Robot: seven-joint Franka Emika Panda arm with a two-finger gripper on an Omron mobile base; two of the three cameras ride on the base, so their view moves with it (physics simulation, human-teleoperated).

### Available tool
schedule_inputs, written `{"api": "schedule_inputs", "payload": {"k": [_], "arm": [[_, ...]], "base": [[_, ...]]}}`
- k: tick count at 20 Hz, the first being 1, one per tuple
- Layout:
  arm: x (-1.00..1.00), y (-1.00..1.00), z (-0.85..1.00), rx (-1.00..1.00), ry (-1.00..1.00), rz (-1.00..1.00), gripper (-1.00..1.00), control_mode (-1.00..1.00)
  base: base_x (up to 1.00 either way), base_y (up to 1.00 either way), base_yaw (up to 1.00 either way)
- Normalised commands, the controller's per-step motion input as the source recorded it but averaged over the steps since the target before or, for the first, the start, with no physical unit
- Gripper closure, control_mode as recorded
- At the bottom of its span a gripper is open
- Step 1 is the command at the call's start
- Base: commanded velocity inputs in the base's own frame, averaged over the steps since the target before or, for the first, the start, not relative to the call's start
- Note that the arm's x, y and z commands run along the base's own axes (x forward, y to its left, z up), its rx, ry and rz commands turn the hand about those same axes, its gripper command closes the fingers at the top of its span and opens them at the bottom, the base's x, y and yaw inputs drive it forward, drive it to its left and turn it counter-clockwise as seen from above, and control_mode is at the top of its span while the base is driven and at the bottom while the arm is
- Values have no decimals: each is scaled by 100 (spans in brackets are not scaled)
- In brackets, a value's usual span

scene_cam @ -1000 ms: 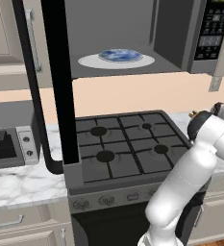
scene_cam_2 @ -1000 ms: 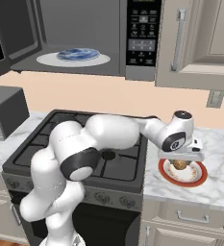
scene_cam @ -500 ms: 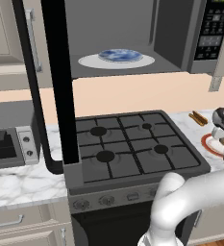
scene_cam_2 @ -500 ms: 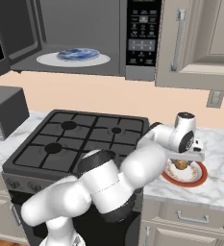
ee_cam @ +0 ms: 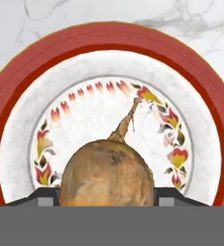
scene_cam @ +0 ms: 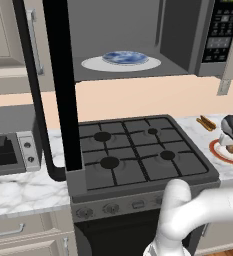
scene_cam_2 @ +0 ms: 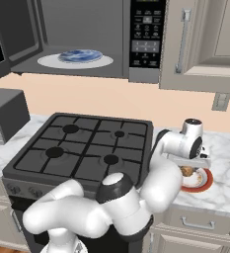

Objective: Pick the onion from the microwave and place it on plate located on the counter.

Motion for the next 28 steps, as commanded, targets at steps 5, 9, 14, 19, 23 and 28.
{"api": "schedule_inputs", "payload": {"k": [5,9,14,19,23,28], "arm": [[3,-6,-10,0,0,0,100,-100],[1,0,0,0,0,0,-100,-100],[0,0,0,0,0,0,-100,-100],[-2,0,3,0,0,0,-100,-100],[-18,0,35,0,-2,0,-100,-100],[-34,29,66,0,-8,-1,-100,-100]], "base": [[0,0,0],[0,0,0],[0,0,0],[0,0,0],[0,0,0],[0,0,0]]}}
